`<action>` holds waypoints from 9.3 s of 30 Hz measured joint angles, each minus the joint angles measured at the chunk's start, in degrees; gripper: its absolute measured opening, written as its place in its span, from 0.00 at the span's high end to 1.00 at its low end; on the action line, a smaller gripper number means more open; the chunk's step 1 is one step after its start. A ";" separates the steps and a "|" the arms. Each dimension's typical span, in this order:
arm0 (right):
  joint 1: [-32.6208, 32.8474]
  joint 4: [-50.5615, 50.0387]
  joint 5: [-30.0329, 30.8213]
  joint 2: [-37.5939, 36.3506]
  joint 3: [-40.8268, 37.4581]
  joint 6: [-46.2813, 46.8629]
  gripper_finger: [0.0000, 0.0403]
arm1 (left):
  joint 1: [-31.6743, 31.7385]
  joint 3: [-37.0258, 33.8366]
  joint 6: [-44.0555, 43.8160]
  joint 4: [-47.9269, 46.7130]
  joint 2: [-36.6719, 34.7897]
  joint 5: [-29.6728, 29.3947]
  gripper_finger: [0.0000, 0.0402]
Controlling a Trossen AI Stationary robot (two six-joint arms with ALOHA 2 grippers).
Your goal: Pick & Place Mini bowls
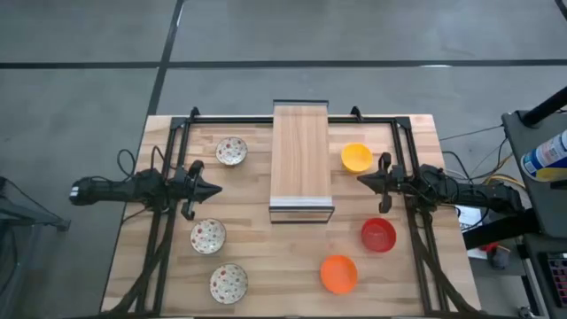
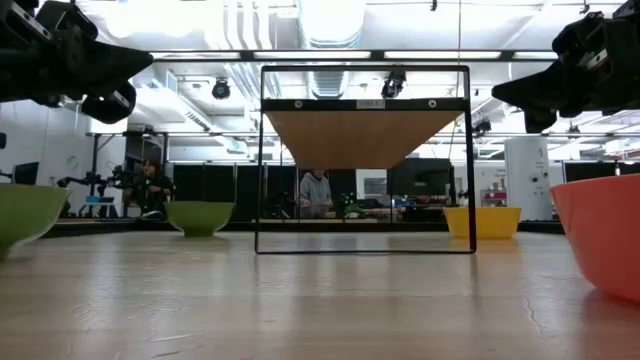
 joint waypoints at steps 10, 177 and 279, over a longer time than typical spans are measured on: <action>0.00 0.00 0.00 0.01 -0.01 0.17 0.98 | 0.01 0.00 0.00 0.00 0.01 0.00 1.00; 0.15 -39.22 6.36 42.65 38.22 47.31 0.98 | 19.66 44.33 12.48 -38.54 76.51 -19.67 0.54; 0.15 -39.71 6.91 42.57 38.13 47.97 0.98 | 21.79 106.77 42.41 -54.52 110.04 -6.48 0.98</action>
